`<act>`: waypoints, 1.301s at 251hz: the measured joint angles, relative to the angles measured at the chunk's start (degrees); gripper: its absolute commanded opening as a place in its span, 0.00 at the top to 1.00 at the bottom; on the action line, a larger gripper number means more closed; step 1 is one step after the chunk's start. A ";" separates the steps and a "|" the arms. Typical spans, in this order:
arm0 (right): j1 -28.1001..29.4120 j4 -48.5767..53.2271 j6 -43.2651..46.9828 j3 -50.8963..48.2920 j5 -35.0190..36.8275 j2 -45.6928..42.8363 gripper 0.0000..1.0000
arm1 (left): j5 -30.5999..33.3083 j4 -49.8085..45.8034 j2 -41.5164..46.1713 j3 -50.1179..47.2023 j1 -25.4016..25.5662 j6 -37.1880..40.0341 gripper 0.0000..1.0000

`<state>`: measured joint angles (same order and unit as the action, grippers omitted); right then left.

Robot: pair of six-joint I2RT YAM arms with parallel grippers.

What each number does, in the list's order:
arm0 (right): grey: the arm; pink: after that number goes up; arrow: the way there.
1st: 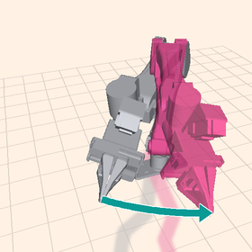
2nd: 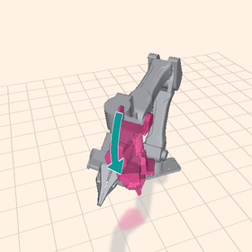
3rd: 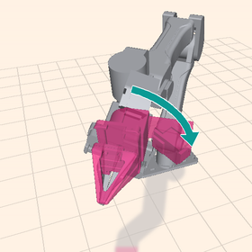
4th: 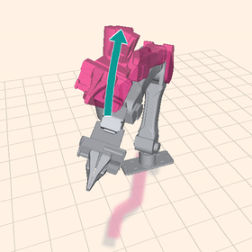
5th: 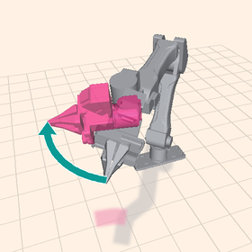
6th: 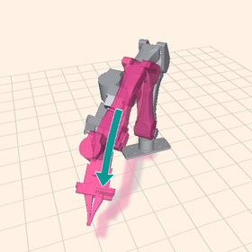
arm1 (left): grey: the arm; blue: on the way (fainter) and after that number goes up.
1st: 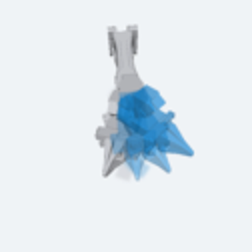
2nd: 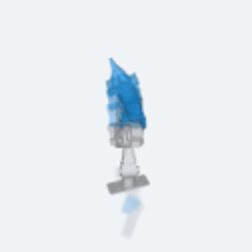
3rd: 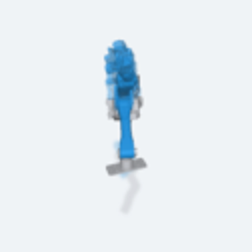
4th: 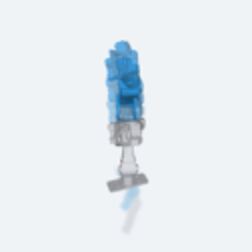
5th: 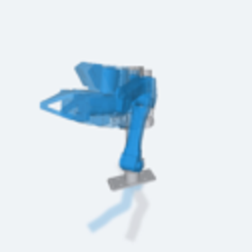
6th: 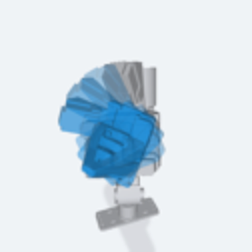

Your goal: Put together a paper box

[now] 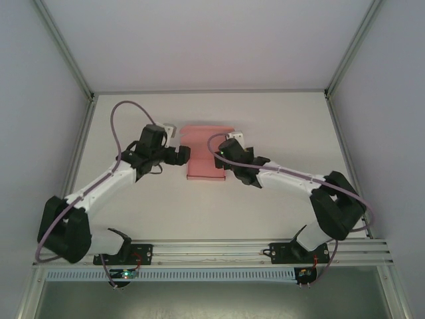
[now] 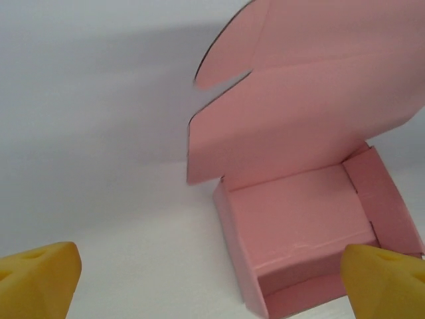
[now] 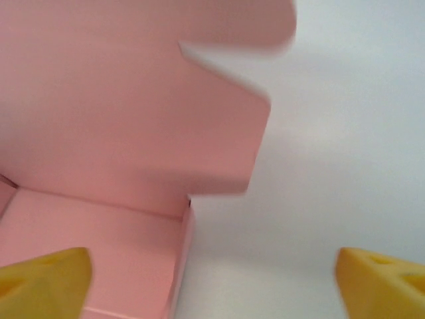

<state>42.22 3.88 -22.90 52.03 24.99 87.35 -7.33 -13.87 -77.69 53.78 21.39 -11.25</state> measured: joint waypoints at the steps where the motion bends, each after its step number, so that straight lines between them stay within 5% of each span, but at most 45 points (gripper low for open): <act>1: -0.04 -0.28 0.42 -0.11 0.00 -0.17 0.02 | -0.42 -0.02 -0.33 0.44 -0.20 0.24 0.00; 35: -5.66 -7.52 13.09 -1.77 -9.64 -3.13 0.02 | -8.41 0.15 -7.26 8.11 -4.81 5.57 0.00; 85: -17.49 -4.48 22.67 6.54 -29.00 3.78 0.06 | -14.56 -4.74 -17.55 17.92 -6.12 14.05 0.00; 141: -21.38 -0.22 28.09 13.00 -41.42 8.22 0.17 | -15.82 -11.54 -23.78 23.89 -6.12 20.22 0.18; 232: -21.38 6.08 32.83 17.00 -46.53 11.85 0.38 | -18.82 -15.54 -24.79 25.22 -6.12 25.90 0.49; 326: -21.35 9.22 33.81 17.73 -45.09 12.79 0.83 | -19.85 -15.76 -24.79 25.22 -6.12 26.93 0.85</act>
<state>20.86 13.10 10.92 69.76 -20.10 100.14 -27.18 -29.63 -102.48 79.00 15.27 15.68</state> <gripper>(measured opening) 0.245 0.184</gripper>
